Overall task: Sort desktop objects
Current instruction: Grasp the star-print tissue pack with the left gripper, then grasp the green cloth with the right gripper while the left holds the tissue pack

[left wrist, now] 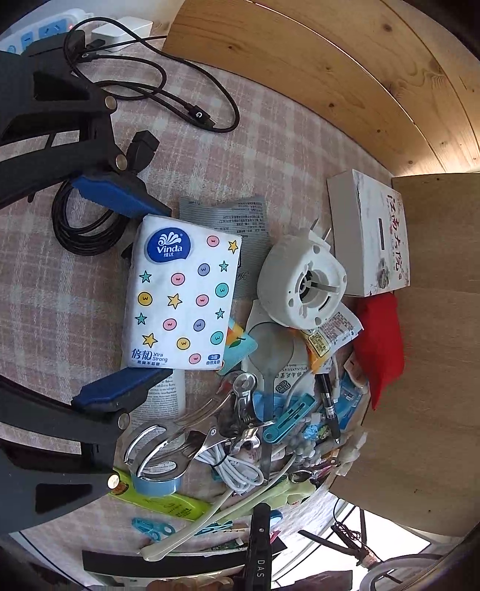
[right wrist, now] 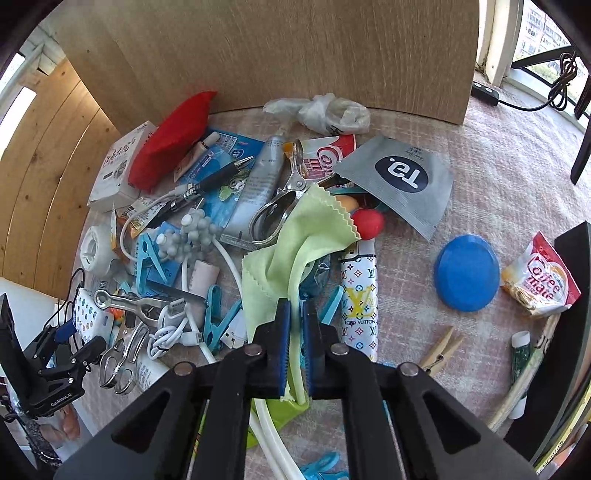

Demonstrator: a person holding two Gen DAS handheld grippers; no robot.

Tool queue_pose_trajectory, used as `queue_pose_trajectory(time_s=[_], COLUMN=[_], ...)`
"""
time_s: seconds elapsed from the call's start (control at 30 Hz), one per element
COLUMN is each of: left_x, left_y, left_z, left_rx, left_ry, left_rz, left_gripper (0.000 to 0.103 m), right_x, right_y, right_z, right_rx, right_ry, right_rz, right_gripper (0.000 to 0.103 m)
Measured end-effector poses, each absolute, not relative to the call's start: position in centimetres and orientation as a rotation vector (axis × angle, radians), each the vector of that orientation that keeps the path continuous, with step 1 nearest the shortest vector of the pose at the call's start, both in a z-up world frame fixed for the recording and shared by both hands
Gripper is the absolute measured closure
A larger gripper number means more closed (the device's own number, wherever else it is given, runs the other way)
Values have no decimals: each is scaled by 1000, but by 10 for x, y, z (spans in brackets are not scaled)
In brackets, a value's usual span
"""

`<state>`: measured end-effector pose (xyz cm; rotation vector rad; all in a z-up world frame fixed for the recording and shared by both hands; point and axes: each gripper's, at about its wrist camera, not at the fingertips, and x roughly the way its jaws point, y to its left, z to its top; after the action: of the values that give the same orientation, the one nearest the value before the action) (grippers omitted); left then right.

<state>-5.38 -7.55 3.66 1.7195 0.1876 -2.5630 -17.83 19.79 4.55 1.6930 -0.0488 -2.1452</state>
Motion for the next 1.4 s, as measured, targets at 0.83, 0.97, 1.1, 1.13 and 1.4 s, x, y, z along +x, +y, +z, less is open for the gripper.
queue_pose_trajectory(time_s=[0.83, 0.97, 1.1, 1.13, 1.4], left_x=[-26, -28, -26, -25, -23], left_y=[-63, -53, -50, -50, -54], left_z=[100, 100, 99, 99, 96], left_rx=[1549, 1563, 1571, 1571, 1575], left_ry=[220, 204, 206, 206, 217], left_rz=[-2689, -2705, -2705, -2706, -2694], left_gripper=[32, 32, 32, 32, 32], right_x=[-142, -137, -134, -134, -143], right_y=[239, 239, 236, 236, 243], right_z=[118, 110, 95, 91, 83], right_rx=[1531, 1561, 1606, 1620, 1664], right_ry=[-248, -226, -186, -180, -164], right_rz=[-2205, -2186, -2174, -2169, -2192], right_gripper=[97, 97, 97, 97, 96])
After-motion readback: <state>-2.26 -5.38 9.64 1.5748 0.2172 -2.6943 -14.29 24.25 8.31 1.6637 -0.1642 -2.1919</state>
